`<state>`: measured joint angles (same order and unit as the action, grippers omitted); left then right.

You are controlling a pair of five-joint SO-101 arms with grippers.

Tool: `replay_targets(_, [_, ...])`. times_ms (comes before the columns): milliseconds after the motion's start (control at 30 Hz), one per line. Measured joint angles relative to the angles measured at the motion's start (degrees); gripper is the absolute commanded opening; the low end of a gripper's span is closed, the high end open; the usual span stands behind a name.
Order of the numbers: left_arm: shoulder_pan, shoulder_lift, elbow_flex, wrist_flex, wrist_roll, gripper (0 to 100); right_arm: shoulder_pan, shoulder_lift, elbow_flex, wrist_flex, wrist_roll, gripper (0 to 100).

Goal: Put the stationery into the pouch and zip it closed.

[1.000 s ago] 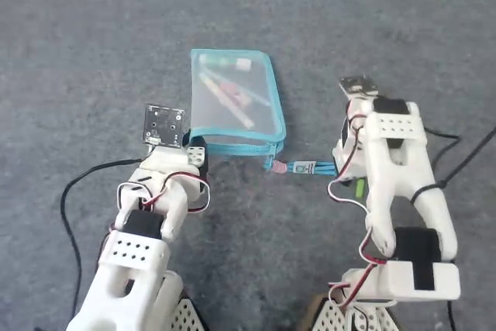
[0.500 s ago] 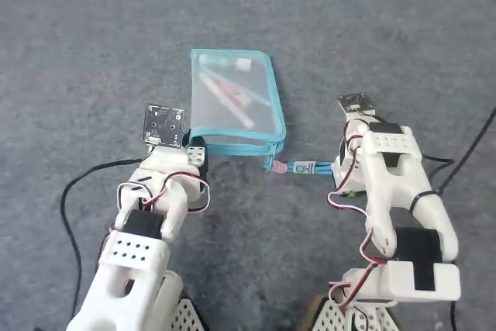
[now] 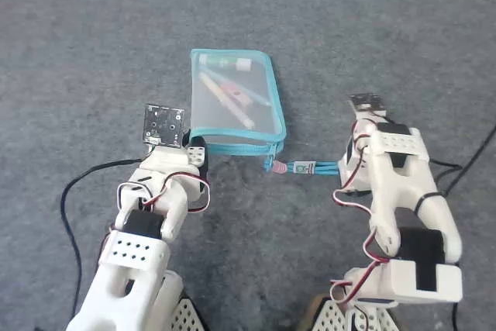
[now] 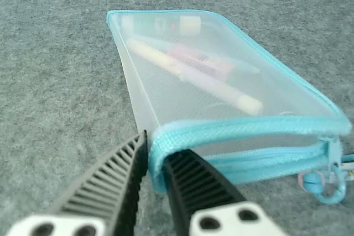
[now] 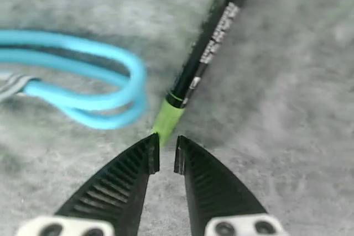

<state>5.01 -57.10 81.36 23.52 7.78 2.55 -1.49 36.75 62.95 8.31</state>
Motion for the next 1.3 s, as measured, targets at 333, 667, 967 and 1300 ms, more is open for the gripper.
replay_targets(333, [0.0,0.0,0.0,0.0,0.0,1,-2.81,0.0,-2.99,-0.09,-4.57,19.4])
replay_targets(667, [0.0,0.0,0.0,0.0,0.0,1,-1.93,10.9,-9.32,-1.23,-6.42,2.6])
replay_targets(967, [0.09,0.0,0.0,0.0,0.0,1,3.08,12.04,-10.64,-0.62,-5.1,0.6])
replay_targets(1300, [0.26,0.0,0.0,0.0,0.0,1,1.23,-8.53,-10.9,13.8,6.24,0.6])
